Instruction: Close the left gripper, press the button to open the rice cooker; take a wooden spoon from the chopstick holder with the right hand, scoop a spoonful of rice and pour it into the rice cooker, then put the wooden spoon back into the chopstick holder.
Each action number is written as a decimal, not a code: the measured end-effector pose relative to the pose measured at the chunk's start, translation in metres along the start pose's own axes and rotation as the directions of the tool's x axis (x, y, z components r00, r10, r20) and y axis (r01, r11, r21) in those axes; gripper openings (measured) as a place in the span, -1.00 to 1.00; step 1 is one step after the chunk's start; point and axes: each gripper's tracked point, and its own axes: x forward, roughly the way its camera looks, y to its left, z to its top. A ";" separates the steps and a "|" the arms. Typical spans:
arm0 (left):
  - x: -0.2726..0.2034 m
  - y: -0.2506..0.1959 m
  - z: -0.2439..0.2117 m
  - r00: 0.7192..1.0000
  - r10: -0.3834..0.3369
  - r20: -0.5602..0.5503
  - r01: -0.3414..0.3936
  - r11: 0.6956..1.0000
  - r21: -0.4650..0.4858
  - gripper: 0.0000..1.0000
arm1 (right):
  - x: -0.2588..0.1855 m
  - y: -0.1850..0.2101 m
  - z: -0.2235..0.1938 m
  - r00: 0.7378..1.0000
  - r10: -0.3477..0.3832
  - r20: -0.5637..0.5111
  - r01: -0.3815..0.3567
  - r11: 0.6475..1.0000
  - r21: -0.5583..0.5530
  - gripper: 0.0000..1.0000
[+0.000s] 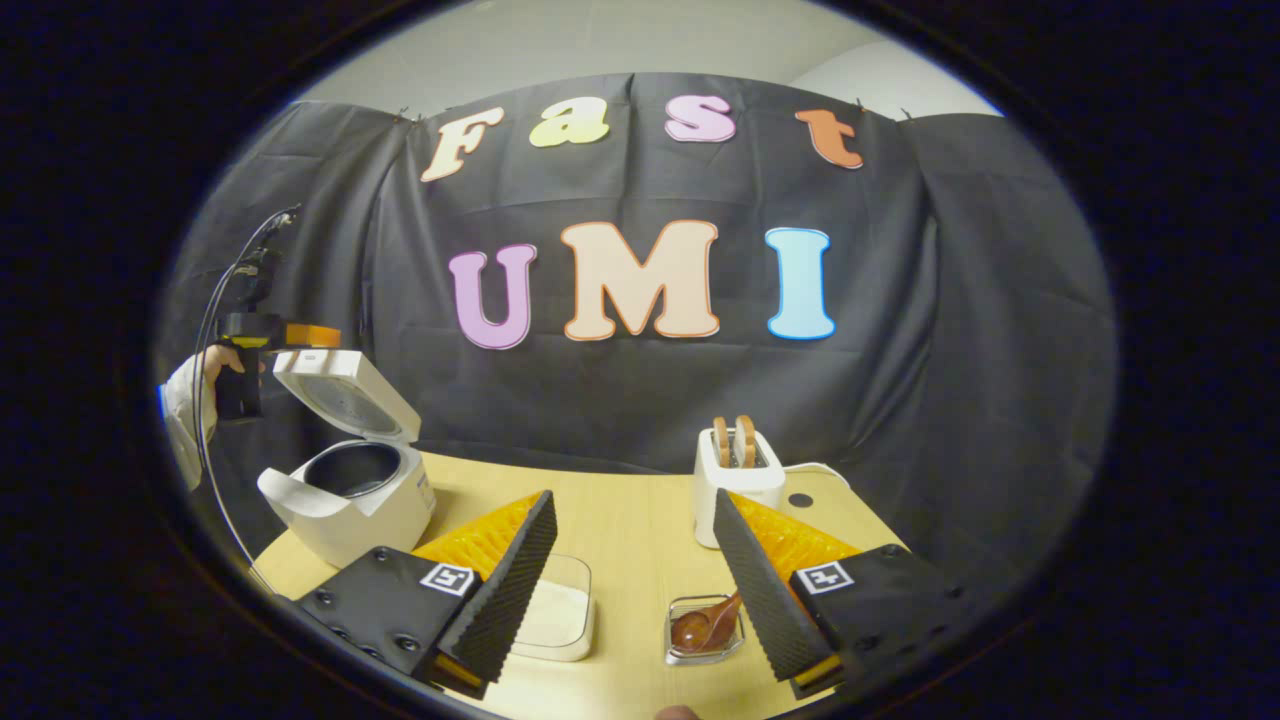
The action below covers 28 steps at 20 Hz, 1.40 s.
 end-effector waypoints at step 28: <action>-0.070 -0.015 -0.166 0.971 0.005 -0.240 -0.018 0.999 -0.049 0.92 | 0.013 0.039 -0.014 0.994 0.100 -0.037 -0.101 0.994 -0.045 0.94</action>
